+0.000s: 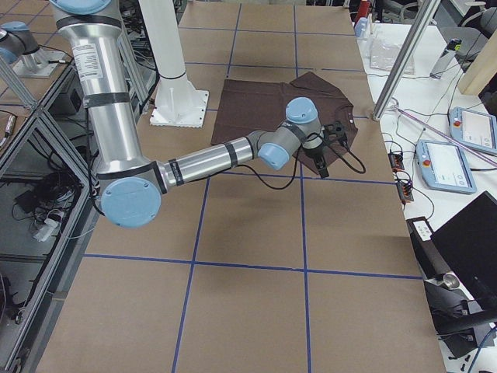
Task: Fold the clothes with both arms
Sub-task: 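Move the right gripper over the sleeve nearest it and press down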
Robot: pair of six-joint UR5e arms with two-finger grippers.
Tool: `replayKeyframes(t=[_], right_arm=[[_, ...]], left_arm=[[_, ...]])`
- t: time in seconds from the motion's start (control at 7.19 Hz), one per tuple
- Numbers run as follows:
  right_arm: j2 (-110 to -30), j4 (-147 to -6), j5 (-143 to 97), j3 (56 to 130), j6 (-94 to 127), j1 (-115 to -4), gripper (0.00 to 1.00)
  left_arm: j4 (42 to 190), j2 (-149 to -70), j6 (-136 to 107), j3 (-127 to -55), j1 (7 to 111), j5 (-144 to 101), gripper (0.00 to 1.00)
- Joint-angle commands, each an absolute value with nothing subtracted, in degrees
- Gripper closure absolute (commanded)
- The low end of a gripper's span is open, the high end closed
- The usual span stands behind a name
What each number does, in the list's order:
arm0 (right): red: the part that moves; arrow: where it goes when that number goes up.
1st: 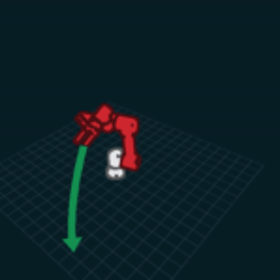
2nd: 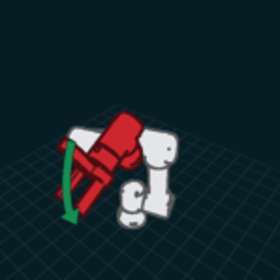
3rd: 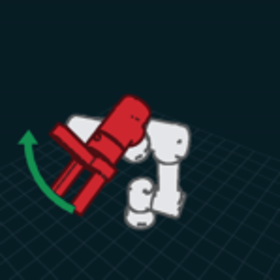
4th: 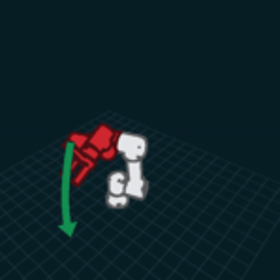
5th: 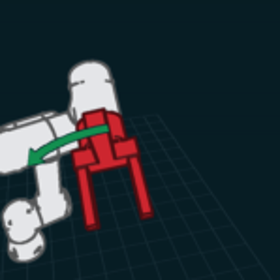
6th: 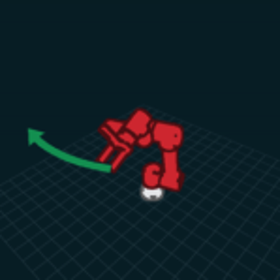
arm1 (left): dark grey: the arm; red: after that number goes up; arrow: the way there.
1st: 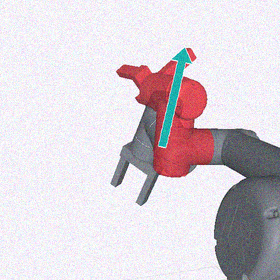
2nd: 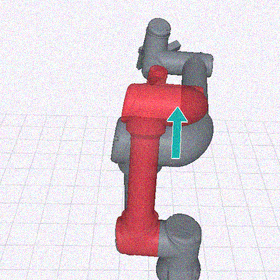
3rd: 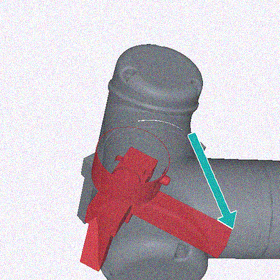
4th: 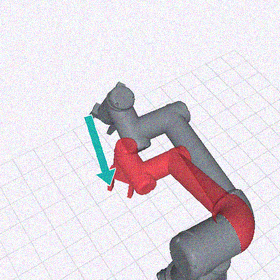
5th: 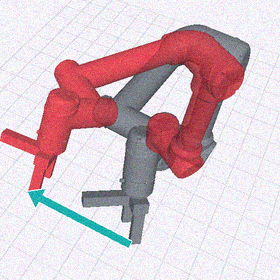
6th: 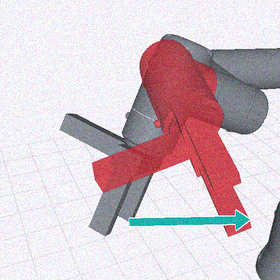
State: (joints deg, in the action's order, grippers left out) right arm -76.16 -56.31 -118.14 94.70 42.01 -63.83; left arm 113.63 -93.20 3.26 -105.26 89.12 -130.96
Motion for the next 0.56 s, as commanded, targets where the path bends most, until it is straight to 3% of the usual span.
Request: replayKeyframes(t=[0.0, 0.42], right_arm=[[-68.0, -50.4, -105.3, 85.7, 56.4, -52.9, 0.10], [-66.2, -43.0, -100.2, 76.0, 58.1, -49.0, 0.20]], left_arm=[[113.6, -93.3, 3.3, -105.4, 89.1, -131.0, 0.00], [113.6, -93.2, 3.3, -105.4, 89.1, -131.0, 0.00]])
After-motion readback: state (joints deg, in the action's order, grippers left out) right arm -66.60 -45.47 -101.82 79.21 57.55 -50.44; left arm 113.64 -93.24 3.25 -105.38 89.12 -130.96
